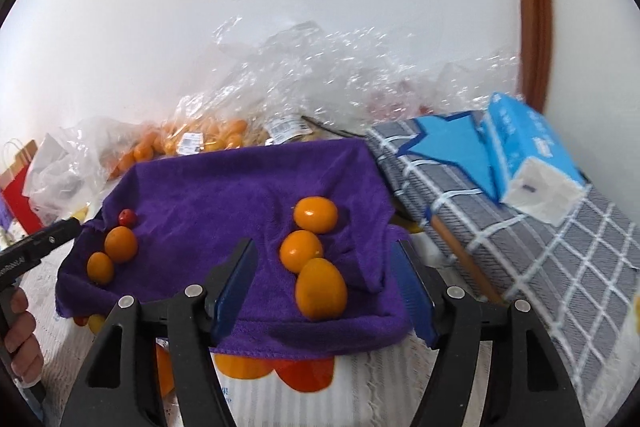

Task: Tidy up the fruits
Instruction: 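Open the right gripper onto the towel while the left gripper releases its orange, then grasp a large stemmed orange from the bed with the right gripper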

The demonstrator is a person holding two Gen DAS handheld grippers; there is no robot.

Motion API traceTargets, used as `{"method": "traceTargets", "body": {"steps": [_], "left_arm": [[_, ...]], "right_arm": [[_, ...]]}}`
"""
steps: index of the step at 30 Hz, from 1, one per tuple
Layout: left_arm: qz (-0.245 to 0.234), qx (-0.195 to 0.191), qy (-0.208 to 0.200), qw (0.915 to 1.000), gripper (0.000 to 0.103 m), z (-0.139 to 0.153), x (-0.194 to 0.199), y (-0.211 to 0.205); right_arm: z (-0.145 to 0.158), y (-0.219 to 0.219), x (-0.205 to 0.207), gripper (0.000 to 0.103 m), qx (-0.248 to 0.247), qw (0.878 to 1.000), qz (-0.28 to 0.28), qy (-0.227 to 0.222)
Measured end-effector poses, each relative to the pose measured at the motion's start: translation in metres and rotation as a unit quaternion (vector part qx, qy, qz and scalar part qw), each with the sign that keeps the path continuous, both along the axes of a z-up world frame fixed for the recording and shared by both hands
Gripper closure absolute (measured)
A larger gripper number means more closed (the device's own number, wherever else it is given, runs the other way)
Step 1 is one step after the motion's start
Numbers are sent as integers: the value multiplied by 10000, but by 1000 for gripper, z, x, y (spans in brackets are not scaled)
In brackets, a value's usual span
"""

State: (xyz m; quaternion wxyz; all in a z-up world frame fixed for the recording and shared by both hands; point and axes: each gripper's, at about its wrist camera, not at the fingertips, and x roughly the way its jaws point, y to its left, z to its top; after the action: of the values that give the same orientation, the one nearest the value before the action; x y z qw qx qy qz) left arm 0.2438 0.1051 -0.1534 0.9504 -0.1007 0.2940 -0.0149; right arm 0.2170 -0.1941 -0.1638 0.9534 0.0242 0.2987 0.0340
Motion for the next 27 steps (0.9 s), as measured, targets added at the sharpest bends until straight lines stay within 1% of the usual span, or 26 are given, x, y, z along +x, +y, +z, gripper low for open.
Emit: {"method": "traceTargets", "body": {"steps": [2, 3, 4, 6, 9, 11, 15, 16, 18, 21, 23, 25, 27], "left_arm": [[0, -33, -120, 9999, 39, 5, -4, 1], [4, -28, -156, 9999, 38, 7, -5, 0], [-8, -30, -200, 9998, 37, 9, -7, 0], [4, -57, -247, 9997, 33, 11, -10, 0], [206, 12, -369, 9991, 33, 12, -14, 0], [201, 24, -328, 9993, 33, 12, -13, 0], [218, -168, -294, 9992, 34, 11, -14, 7], [141, -266, -246, 9992, 35, 10, -13, 9], [42, -378, -182, 9991, 35, 8, -14, 13], [-8, -404, -91, 9991, 35, 9, -17, 19], [60, -439, -14, 9990, 35, 11, -25, 23], [-36, -577, -13, 9983, 35, 12, -36, 29], [-64, -535, -55, 9985, 35, 11, -47, 33]], "right_arm": [[9, 0, -12, 33, 62, 9998, -100, -154], [14, 1, -18, 30, 96, 9998, -70, -184], [16, 1, -21, 29, 102, 9998, -33, -178], [24, 6, -31, 29, 20, 9999, 67, -97], [32, 15, -50, 29, -266, 9996, 110, 29], [33, 21, -61, 29, -296, 9994, 131, 122], [23, 38, -83, 29, -285, 9986, 194, 412], [19, 42, -86, 29, -294, 9982, 226, 477], [11, 51, -95, 34, -290, 9976, 282, 568], [2, 61, -103, 42, -131, 9964, 421, 725], [-4, 69, -107, 43, 29, 9946, 600, 846], [-9, 77, -110, 43, 166, 9925, 792, 912], [-16, 87, -110, 42, 218, 9903, 951, 987]]}}
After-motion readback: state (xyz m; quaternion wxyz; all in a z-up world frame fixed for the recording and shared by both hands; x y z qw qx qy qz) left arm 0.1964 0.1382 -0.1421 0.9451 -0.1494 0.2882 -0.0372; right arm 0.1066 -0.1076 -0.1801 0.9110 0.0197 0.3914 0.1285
